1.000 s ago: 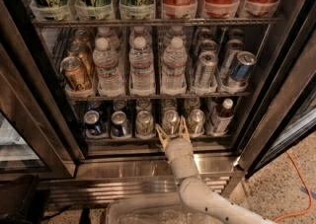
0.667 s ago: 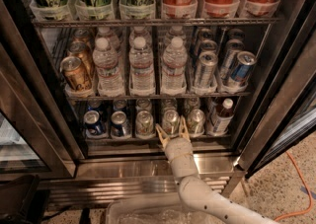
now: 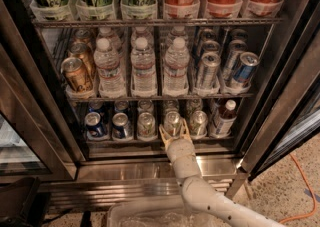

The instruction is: Pick 7up can from bottom shelf of fridge

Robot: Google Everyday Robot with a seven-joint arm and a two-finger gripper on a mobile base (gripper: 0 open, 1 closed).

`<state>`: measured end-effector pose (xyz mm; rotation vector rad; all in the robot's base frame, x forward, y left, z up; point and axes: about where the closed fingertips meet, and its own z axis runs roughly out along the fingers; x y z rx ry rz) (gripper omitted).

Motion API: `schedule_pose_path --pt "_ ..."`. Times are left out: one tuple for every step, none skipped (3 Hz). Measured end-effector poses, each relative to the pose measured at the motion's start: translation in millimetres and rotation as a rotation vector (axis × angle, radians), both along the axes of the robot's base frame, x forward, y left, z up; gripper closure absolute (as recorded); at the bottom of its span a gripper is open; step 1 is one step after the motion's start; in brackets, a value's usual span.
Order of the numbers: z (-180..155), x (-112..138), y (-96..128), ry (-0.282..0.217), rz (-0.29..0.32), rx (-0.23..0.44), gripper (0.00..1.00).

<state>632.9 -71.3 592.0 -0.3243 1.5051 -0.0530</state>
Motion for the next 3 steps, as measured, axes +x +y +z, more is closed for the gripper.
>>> schedule_pose_path --pt "0.0 0.0 0.0 0.0 0.0 0.0 0.96" --pt "0.2 0.0 0.0 0.0 0.0 0.0 1.0" --pt "5.4 -2.1 1.5 0.001 0.011 0.009 1.0"
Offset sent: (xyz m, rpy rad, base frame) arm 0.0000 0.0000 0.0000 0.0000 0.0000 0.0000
